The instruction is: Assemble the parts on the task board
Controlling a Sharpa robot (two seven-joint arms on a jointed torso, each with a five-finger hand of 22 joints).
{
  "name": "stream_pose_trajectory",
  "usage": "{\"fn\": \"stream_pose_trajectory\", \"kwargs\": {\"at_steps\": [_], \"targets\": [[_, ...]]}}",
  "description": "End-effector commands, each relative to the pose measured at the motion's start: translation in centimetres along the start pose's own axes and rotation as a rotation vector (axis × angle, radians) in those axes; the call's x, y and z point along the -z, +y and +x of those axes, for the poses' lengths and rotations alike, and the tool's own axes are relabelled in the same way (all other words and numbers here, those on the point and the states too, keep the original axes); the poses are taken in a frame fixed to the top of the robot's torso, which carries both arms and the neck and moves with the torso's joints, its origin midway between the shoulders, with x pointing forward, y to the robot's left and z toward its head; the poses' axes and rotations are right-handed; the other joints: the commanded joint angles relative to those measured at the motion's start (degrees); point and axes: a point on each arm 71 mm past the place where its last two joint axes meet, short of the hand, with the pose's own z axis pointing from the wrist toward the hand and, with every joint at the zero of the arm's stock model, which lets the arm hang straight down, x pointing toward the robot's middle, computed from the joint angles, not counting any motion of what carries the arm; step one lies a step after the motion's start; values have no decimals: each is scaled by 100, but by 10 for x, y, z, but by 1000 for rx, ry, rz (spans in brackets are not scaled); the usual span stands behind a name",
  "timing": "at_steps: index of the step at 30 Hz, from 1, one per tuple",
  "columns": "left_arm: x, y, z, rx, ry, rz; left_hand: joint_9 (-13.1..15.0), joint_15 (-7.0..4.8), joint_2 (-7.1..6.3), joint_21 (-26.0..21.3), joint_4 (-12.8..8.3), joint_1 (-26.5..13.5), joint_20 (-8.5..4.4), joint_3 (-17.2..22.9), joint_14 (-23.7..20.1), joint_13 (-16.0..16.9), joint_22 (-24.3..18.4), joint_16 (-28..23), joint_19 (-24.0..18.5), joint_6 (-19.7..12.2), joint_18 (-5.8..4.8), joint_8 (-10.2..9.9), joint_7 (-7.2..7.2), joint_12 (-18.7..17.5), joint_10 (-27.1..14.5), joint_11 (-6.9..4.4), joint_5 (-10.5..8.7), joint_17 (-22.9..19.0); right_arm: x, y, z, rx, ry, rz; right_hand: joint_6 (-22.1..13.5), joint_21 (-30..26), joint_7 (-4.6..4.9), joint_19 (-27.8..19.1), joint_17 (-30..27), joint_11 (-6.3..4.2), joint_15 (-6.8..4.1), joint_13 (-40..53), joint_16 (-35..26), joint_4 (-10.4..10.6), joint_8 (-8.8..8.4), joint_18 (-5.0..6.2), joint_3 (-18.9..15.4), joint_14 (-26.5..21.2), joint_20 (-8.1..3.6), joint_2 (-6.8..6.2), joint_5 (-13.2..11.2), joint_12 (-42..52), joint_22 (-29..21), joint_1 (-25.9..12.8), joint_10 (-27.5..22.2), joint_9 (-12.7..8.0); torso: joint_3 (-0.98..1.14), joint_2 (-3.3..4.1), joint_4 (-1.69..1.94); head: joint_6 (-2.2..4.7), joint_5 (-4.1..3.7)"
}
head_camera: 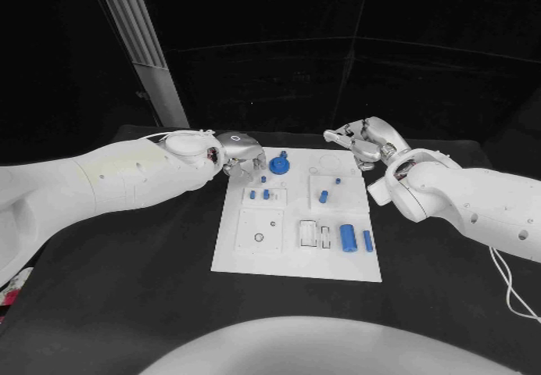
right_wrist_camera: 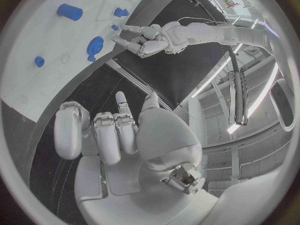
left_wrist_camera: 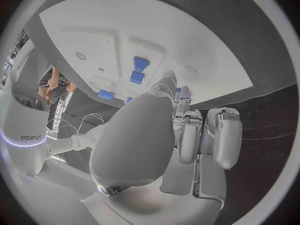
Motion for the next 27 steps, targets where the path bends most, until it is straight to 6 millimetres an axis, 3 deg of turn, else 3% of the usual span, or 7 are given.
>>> {"fn": "stream_pose_trajectory", "kwargs": {"at_steps": [1,7,9,13,17,24,27], "targets": [[5,2,-7,-15,-109,9,8,49,-33,-5,-5,25,34,24,594,9,1360,15,303,-46,73,4,-9,-20,-19,-1,19,1507,0,0,-1,-1,-1,-3,-5,-34,-10,-29,1509,-36,-43,402,14,-2,9,94,-39,613,1,50,32,-17,992,28,231,-6,-2,1,6,-1,-32],[21,10,-14,111,-233,52,33,-26,-220,-244,9,-350,30,-209,568,16,1269,-16,116,-4,139,86,-52,51,46,-48,26,1456,3,-1,-5,4,-11,0,5,-198,-15,-125,1509,-40,-50,28,14,-7,14,132,-66,613,-3,28,36,-351,927,80,-162,-6,-6,-4,2,-1,-84],[26,14,-17,168,-281,56,38,-46,-225,-685,10,-510,21,-328,329,19,1100,-317,-228,11,256,112,-62,75,31,-62,11,1018,5,-1,-6,9,-13,1,7,-319,-20,-196,1509,-44,-50,-326,14,-1,14,159,-80,613,-11,31,38,-680,880,117,-531,-8,-2,-7,0,-1,-95],[40,25,-26,394,-446,31,61,-89,-128,-2767,-2,-919,-5,-608,-733,28,255,-1783,-1722,102,699,220,-109,217,26,-80,54,-693,11,-1,-14,49,-20,-4,24,-683,-58,-351,1420,-100,-107,-3098,-50,-1,10,240,-140,565,-99,38,51,-3497,728,366,-2972,-10,-11,-15,3,-1,-142],[50,36,-32,702,-610,-27,81,-31,0,-4821,7,-1257,31,-783,-2059,27,-684,-3504,-2980,152,991,303,-92,356,-70,-86,309,-2448,14,2,-23,127,-23,-19,62,-638,-8,-221,1026,-75,-123,-4514,-320,-8,-3,205,-167,438,-95,-40,48,-5002,730,838,-3284,-10,-9,-5,-4,-1,-213],[56,38,-35,1106,-792,-19,49,448,431,-6425,-40,-2146,367,-1212,-4379,36,-1555,-5190,-4566,-80,750,303,97,475,-666,206,1470,-3698,17,3,-32,321,-23,-43,183,-730,78,-155,924,78,-50,-5954,-351,-189,-27,220,-27,476,-20,-261,-42,-6274,664,1603,-3508,-12,-21,1,-19,-1,-437],[54,32,-36,1176,-819,31,35,621,604,-6987,9,-2462,519,-1441,-4894,47,-1933,-5551,-5089,-263,695,292,196,557,-957,308,1553,-4148,17,2,-34,403,-19,-47,304,-814,42,-165,911,87,-55,-6310,-348,-189,-44,238,-4,481,-30,-347,-68,-6498,615,1738,-3388,-9,-21,-3,-12,-1,-574]]}}
